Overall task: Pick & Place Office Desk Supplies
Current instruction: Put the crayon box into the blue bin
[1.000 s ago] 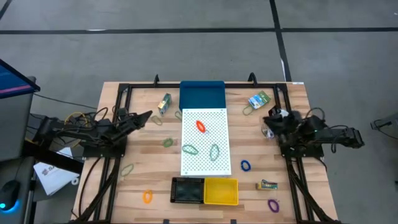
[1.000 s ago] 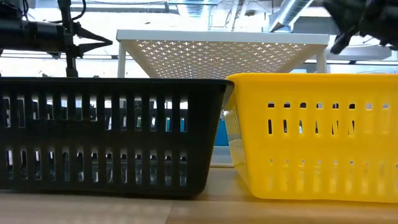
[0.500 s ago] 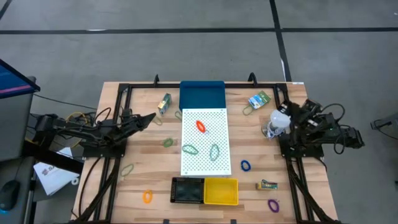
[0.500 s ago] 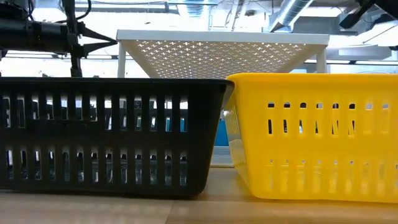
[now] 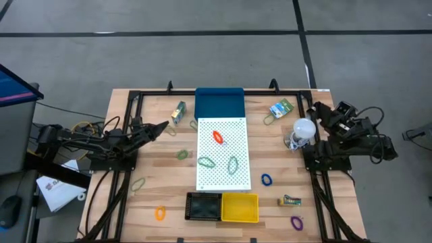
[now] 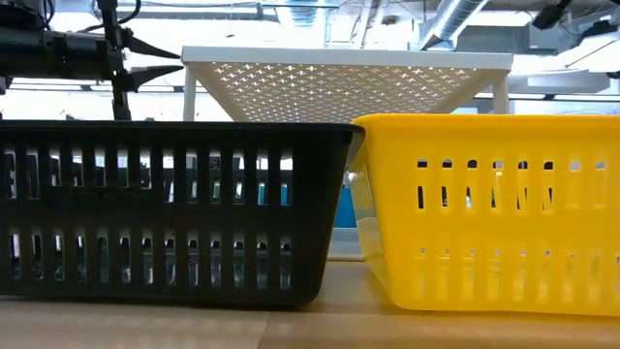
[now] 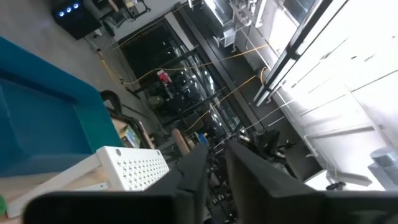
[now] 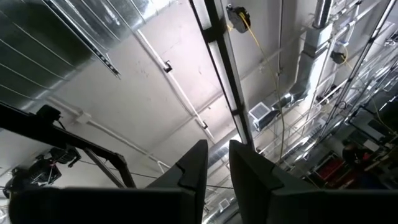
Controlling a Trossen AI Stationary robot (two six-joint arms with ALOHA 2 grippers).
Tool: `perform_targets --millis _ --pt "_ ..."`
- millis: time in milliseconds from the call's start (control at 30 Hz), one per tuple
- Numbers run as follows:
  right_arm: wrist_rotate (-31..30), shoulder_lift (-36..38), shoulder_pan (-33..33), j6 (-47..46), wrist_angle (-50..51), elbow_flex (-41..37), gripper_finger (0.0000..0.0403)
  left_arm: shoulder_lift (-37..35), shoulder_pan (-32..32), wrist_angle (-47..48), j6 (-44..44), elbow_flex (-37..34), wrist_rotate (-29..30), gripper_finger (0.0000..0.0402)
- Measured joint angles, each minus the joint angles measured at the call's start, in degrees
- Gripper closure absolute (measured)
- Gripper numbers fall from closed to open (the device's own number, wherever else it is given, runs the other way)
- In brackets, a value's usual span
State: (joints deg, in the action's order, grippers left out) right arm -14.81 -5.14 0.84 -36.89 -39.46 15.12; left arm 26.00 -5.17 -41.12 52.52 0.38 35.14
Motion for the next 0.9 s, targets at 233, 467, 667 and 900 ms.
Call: perform_targets --millis 233,467,667,900 --pt "3.85 -15.48 -0.46 0.82 1.74 11.14 0.0328 0.0 0.0 -0.07 -1.25 0.0 1.96 0.0244" --pt "3.58 -36.11 -7.63 10.88 24.84 37.39 0.03 0.0 0.0 -0.07 -2.82 0.0 3.04 0.0187" --pt "-11.94 -51.32 -15.18 17.59 53.06 63.56 0.0295 0.0 0.0 -0.07 -4.09 0.0 3.04 0.0174" --pt "-30.85 -69.18 -18.99 13.42 84.41 85.03 0.0295 -0.02 0.0 -0.07 -4.2 0.0 3.02 0.0174"
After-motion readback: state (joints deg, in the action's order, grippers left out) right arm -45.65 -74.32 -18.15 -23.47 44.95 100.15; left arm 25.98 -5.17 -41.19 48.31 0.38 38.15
